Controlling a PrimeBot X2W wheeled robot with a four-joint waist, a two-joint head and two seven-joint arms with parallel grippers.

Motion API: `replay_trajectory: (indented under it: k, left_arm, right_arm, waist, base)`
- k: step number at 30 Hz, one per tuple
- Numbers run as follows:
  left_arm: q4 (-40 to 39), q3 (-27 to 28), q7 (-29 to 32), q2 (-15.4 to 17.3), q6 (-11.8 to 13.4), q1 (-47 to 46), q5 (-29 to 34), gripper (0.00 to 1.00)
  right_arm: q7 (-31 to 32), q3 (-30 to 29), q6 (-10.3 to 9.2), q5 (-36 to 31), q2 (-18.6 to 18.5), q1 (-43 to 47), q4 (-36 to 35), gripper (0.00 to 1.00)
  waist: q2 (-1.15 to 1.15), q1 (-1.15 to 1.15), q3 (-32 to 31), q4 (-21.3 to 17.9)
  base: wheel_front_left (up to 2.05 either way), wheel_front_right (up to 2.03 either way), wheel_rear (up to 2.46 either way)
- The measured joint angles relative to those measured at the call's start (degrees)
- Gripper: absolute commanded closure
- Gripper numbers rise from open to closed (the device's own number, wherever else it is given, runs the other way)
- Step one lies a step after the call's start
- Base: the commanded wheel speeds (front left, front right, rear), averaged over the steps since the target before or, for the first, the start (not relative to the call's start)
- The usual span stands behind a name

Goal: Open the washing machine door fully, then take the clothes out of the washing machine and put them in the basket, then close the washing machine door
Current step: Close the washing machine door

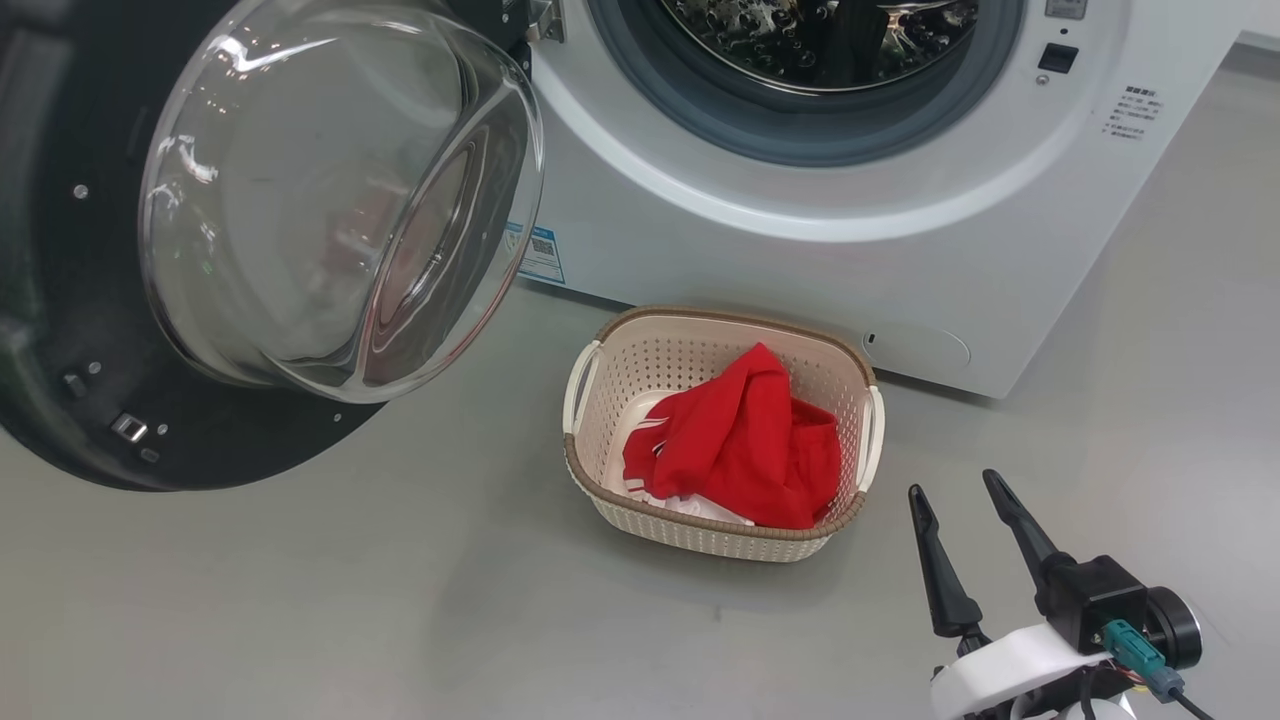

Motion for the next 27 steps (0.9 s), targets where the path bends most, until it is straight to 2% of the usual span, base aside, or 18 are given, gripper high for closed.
replay_trajectory:
  k: [18,27]
  left_arm:
    - [5.99,-4.10,8.78,1.24,-0.13,-2.02,-0.05,1.00]
    - [6.67,-4.86,14.79,1.12,-3.64,-2.54,-2.92,1.00]
  right_arm:
    - [0.00,-0.22,0.02,-0.01,-0.38,-1.10,0.00,0.00]
    - [0.00,-0.48,0.03,-0.02,-0.41,-1.98,0.11,0.00]
  waist:
    - [0.00,0.00,1.49,-0.30]
    - [0.00,0.00,1.54,-0.39]
  base:
    - [0.00,0.00,0.00]
    - [0.00,0.00,0.00]
